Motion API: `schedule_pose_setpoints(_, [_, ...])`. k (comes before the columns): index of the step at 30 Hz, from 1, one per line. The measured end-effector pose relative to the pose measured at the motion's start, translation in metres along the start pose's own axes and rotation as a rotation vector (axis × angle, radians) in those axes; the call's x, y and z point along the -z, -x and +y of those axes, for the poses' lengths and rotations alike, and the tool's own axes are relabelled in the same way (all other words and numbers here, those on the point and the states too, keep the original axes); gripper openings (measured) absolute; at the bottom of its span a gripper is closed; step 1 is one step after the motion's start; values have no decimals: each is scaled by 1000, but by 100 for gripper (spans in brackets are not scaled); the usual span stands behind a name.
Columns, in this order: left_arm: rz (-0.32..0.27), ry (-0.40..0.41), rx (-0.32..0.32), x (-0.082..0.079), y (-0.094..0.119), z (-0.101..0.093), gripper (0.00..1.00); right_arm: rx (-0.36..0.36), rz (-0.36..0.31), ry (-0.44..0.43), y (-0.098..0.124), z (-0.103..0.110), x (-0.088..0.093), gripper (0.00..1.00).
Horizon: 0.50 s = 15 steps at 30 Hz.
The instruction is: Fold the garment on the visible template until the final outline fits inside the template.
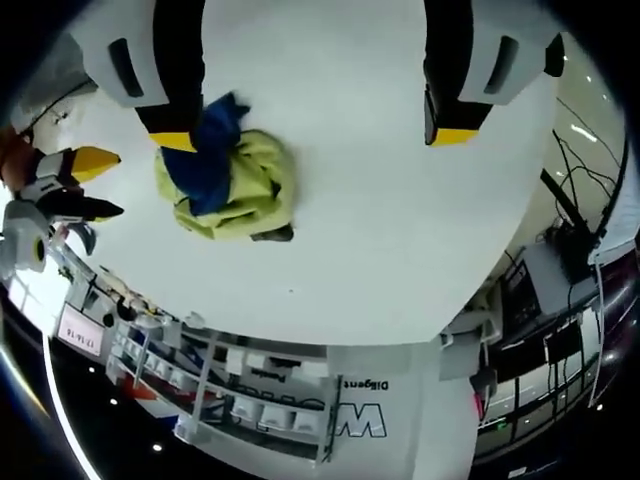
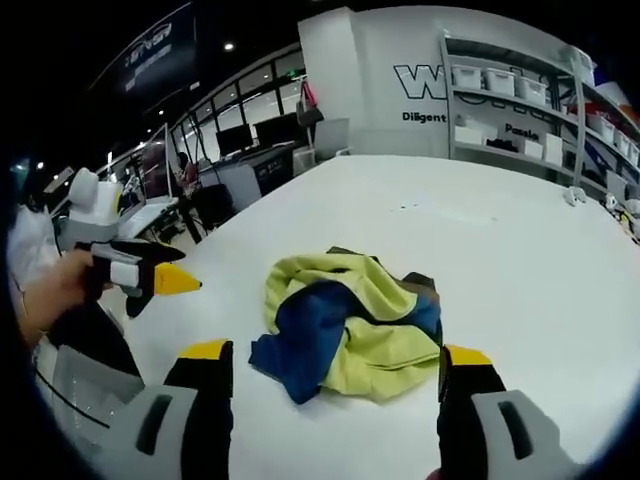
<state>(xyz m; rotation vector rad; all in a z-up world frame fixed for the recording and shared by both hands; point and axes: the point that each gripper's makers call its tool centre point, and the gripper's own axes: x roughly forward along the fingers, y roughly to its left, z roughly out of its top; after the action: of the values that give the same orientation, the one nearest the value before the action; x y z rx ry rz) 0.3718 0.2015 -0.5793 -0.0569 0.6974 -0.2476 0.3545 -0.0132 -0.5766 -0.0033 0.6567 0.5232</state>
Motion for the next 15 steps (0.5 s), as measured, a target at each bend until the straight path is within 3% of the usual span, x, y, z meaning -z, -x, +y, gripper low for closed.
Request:
schedule_pose_setpoints(3, [-17, 20, 8, -3, -11, -1, 78, -6, 5, -3, -11, 1, 0, 75])
schedule_pose_setpoints(15, [44, -22, 34, 5, -60, -11, 69, -47, 28, 1, -44, 7, 6, 57])
